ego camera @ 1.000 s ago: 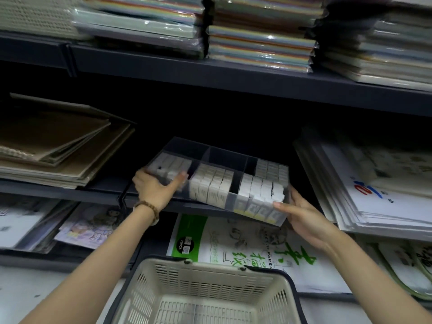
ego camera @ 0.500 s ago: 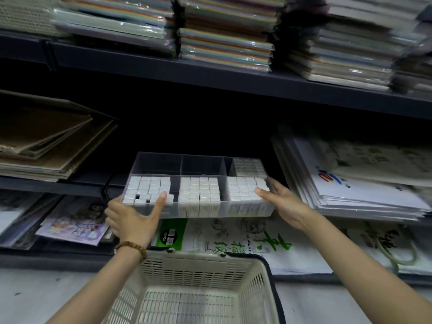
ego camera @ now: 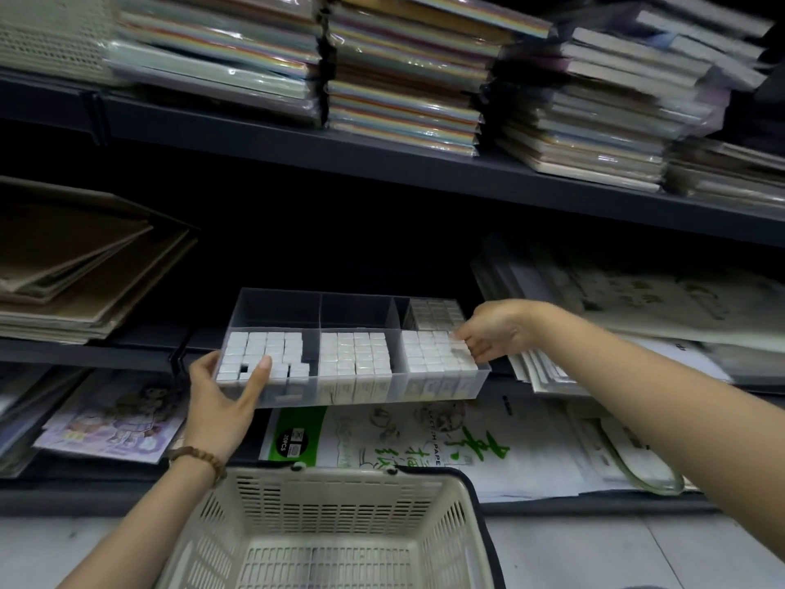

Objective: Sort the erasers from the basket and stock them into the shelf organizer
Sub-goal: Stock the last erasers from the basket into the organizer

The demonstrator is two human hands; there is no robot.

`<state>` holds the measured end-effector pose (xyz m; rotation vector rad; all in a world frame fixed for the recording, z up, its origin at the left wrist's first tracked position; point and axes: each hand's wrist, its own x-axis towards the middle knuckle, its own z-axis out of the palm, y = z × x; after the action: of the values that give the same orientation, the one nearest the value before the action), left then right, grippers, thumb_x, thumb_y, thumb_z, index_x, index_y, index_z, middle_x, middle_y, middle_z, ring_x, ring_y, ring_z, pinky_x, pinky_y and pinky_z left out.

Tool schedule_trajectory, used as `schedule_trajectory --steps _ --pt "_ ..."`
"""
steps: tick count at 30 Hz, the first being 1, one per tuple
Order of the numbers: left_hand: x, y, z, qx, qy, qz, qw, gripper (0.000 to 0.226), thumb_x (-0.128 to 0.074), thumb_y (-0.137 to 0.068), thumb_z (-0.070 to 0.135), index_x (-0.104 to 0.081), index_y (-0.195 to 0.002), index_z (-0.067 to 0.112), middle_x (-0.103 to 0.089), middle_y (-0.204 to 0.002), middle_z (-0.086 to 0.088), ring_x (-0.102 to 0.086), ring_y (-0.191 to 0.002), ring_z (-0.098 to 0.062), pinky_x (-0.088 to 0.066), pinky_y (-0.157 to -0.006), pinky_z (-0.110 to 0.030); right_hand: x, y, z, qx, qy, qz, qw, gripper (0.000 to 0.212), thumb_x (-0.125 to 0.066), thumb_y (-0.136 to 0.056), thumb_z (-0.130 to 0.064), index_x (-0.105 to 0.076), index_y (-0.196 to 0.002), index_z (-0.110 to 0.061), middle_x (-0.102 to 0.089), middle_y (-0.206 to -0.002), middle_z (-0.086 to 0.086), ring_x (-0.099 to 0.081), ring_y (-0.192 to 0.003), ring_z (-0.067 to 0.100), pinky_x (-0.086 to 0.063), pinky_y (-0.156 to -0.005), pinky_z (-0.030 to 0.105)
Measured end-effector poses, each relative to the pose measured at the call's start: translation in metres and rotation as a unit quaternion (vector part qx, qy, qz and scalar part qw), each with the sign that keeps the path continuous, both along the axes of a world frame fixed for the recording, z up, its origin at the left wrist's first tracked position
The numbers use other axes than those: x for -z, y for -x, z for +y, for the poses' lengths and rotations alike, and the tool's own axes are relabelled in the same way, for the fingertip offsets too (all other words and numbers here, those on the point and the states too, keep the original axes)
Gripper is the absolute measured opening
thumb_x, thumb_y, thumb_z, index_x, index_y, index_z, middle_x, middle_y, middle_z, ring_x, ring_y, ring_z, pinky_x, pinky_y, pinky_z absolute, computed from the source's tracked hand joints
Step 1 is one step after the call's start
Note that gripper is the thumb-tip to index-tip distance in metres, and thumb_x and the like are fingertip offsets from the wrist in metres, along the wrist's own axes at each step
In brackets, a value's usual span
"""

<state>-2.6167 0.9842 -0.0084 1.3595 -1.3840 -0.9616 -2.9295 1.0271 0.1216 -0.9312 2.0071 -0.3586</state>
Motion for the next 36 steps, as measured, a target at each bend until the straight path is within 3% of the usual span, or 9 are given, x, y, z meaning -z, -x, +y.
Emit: schedule_trajectory --steps 5,8,12,15,16,19,23,28,36 --pt "0.001 0.001 -0.001 -0.002 0.006 -0.003 1.0 0.073 -0.066 -0.078 0.041 -0.031 -0.133 0.006 -0.041 -0.119 0.002 -0.043 -0.106 -0.012 -0.035 -0.089 -0.026 0.006 -0.005 -0.006 0.009 -0.054 -0.024 0.998 0.062 -0.056 -0.094 -0.016 -0.025 -0.145 0.001 -0.03 -0.15 0.02 -0.039 -0.134 0.031 -0.038 -0.108 0.038" --pt "0.001 0.0 -0.001 0.001 0.002 -0.003 1.0 0.076 -0.066 -0.076 0.045 -0.032 -0.131 0.006 -0.043 -0.12 0.001 -0.044 -0.106 -0.013 -0.036 -0.089 -0.027 0.008 -0.012 -0.007 -0.026 -0.079 0.03 0.996 0.077 -0.065 -0.088 -0.021 -0.019 -0.146 0.001 -0.016 -0.155 0.02 -0.027 -0.141 0.031 -0.037 -0.108 0.037" --pt "-0.001 0.0 -0.001 0.003 0.002 -0.01 1.0 0.077 -0.065 -0.074 0.048 -0.033 -0.131 0.008 -0.045 -0.128 -0.004 -0.047 -0.113 -0.017 -0.038 -0.093 -0.03 0.015 -0.01 -0.003 -0.028 -0.033 0.075 0.996 0.082 -0.071 -0.082 -0.027 -0.025 -0.143 0.004 -0.033 -0.148 0.019 -0.047 -0.126 0.027 -0.048 -0.093 0.027" --pt "-0.004 -0.003 -0.003 0.03 -0.018 -0.007 0.999 0.072 -0.06 -0.078 0.049 -0.033 -0.133 0.01 -0.044 -0.136 -0.008 -0.046 -0.121 -0.022 -0.037 -0.098 -0.033 0.009 -0.008 0.001 -0.051 -0.038 0.126 0.99 0.076 -0.069 -0.083 -0.037 -0.035 -0.139 0.002 -0.059 -0.108 0.01 -0.058 -0.08 0.014 -0.05 -0.067 0.019" --pt "-0.004 -0.005 -0.004 0.042 -0.025 -0.008 0.999 0.069 -0.058 -0.081 0.048 -0.033 -0.134 0.012 -0.043 -0.138 -0.008 -0.044 -0.122 -0.022 -0.036 -0.098 -0.031 0.005 -0.009 0.002 -0.06 -0.035 0.152 0.986 0.074 -0.068 -0.083 -0.039 -0.038 -0.138 0.001 -0.06 -0.103 0.009 -0.059 -0.078 0.014 -0.051 -0.068 0.021" --pt "-0.005 -0.011 -0.005 0.08 -0.034 -0.009 0.996 0.059 -0.049 -0.091 0.043 -0.03 -0.139 0.015 -0.042 -0.14 -0.005 -0.042 -0.123 -0.017 -0.032 -0.095 -0.027 -0.009 -0.019 0.0 -0.091 0.046 0.219 0.971 0.069 -0.066 -0.085 -0.036 -0.04 -0.138 -0.001 -0.052 -0.134 0.012 -0.056 -0.114 0.022 -0.044 -0.087 0.022" --pt "-0.011 -0.013 -0.005 0.108 -0.067 0.041 0.991 0.052 -0.041 -0.096 0.039 -0.03 -0.143 0.02 -0.046 -0.131 0.005 -0.041 -0.115 -0.008 -0.03 -0.094 -0.024 -0.013 -0.076 -0.007 -0.15 0.192 0.076 0.967 0.047 -0.061 -0.09 -0.023 -0.05 -0.133 -0.006 -0.059 -0.126 0.009 -0.058 -0.104 0.012 -0.047 -0.077 0.013" --pt "-0.014 -0.013 -0.008 0.118 -0.097 0.088 0.984 0.047 -0.048 -0.096 0.028 -0.035 -0.141 0.021 -0.05 -0.122 0.008 -0.045 -0.11 -0.007 -0.031 -0.091 -0.024 0.001 -0.137 -0.029 -0.151 0.088 -0.104 0.979 0.038 -0.053 -0.096 -0.017 -0.05 -0.127 0.004 -0.065 -0.114 0.018 -0.066 -0.101 0.022 -0.055 -0.085 0.023" --pt "-0.012 -0.015 -0.012 0.125 -0.101 0.09 0.983 0.044 -0.048 -0.097 0.027 -0.036 -0.139 0.022 -0.053 -0.118 0.007 -0.05 -0.103 -0.007 -0.035 -0.08 -0.019 -0.01 -0.183 -0.061 -0.188 -0.015 -0.005 0.982 0.041 -0.049 -0.097 -0.014 -0.044 -0.131 0.009 -0.052 -0.13 0.024 -0.059 -0.115 0.03 -0.056 -0.077 0.025"
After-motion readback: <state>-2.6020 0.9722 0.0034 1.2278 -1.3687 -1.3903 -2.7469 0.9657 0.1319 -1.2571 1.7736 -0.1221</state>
